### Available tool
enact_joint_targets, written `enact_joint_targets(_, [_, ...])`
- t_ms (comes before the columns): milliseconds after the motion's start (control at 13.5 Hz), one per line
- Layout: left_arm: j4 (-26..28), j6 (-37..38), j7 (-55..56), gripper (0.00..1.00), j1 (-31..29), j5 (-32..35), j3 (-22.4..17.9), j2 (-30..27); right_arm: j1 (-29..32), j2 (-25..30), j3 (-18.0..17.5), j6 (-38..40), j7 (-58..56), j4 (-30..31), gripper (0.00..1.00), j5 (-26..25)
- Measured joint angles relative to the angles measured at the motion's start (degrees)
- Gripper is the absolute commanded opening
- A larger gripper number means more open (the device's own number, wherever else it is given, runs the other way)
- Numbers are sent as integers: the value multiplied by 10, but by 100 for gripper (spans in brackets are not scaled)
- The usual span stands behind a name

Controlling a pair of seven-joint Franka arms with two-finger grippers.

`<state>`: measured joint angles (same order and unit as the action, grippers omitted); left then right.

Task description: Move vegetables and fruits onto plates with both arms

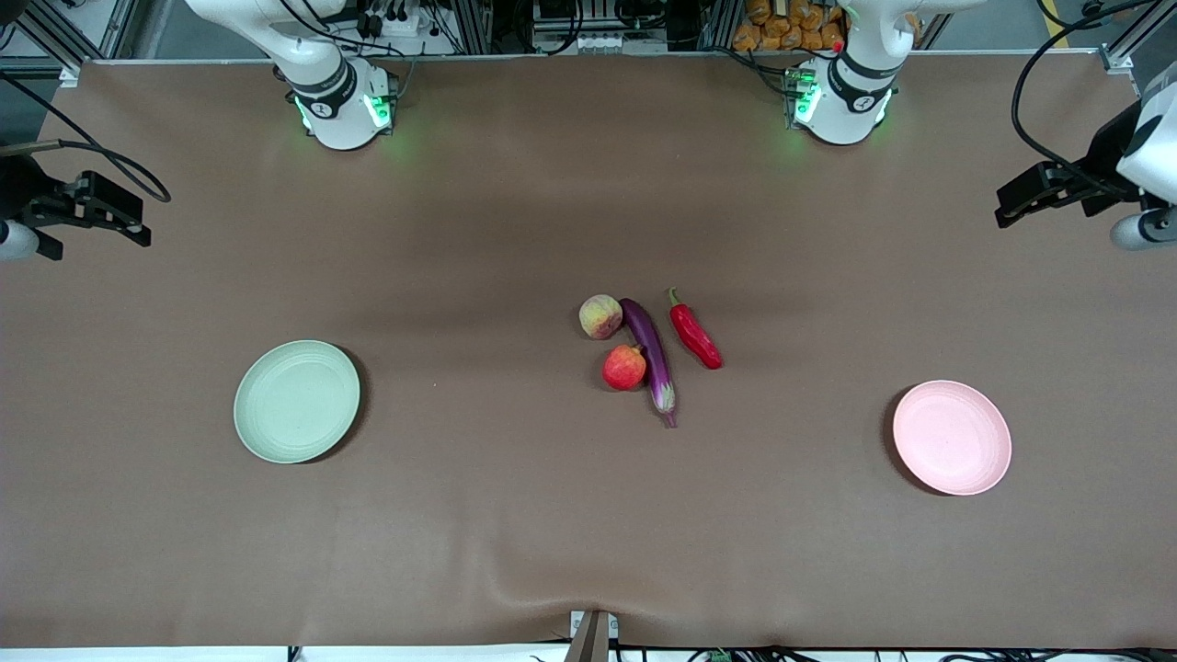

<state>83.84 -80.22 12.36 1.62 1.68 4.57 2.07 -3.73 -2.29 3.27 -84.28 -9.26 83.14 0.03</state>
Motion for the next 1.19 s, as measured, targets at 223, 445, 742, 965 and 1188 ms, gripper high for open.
enact_joint_targets(223, [22, -38, 70, 100, 20, -2, 16, 22, 0, 0, 0, 0, 0, 0, 100, 0])
enact_joint_targets(445, [34, -70, 179, 100, 61, -2, 37, 53, 0, 0, 0, 0, 0, 0, 100, 1])
enact_joint_targets(742, [37, -110, 285, 100, 117, -2, 40, 100, 0, -2, 0, 0, 0, 0, 100, 10])
enact_joint_targets(965, [38, -136, 350, 100, 159, 6, 40, 137, 0, -3, -1, -1, 0, 0, 100, 11])
enact_joint_targets(1188, [40, -170, 421, 100, 202, 35, 40, 176, 0, -4, -2, -1, 0, 0, 100, 11])
